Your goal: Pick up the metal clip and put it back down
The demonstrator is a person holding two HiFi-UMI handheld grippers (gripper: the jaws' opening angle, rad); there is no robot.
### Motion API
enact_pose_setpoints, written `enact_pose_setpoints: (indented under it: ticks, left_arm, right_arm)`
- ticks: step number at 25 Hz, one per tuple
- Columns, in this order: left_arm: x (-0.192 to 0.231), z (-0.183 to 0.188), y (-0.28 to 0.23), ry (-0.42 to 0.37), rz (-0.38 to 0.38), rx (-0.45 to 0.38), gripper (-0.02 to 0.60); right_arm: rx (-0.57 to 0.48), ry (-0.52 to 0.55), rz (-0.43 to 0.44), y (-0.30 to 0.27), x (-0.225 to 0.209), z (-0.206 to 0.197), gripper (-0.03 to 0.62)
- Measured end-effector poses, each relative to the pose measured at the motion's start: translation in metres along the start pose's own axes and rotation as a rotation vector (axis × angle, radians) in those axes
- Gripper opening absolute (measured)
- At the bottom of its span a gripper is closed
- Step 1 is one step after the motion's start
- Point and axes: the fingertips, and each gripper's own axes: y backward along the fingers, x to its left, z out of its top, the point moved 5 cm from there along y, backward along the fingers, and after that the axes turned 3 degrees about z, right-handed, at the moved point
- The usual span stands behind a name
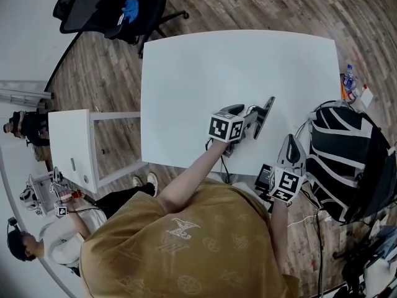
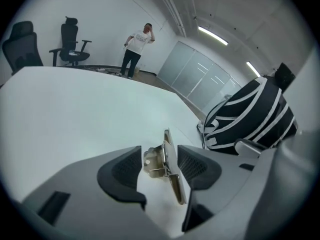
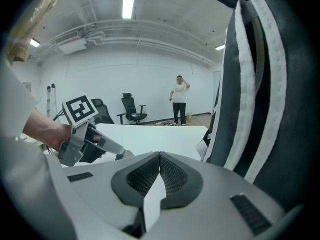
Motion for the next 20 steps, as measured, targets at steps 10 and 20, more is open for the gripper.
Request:
enact_pose_setpoints:
  ticks: [10, 20]
  left_arm:
    - [-0.005, 0.005, 0.014, -0.145, 0.075, -0.072, 0.008]
    - [-0.037, 0.027, 0.041, -0.265, 0.017, -0.232, 0.006]
  right_arm:
    - [0.001, 0.004, 0.015, 0.005, 0.002, 0.001, 0.006]
    - [-0.085, 0.032, 0.018, 0.014, -0.016, 0.046, 0.006]
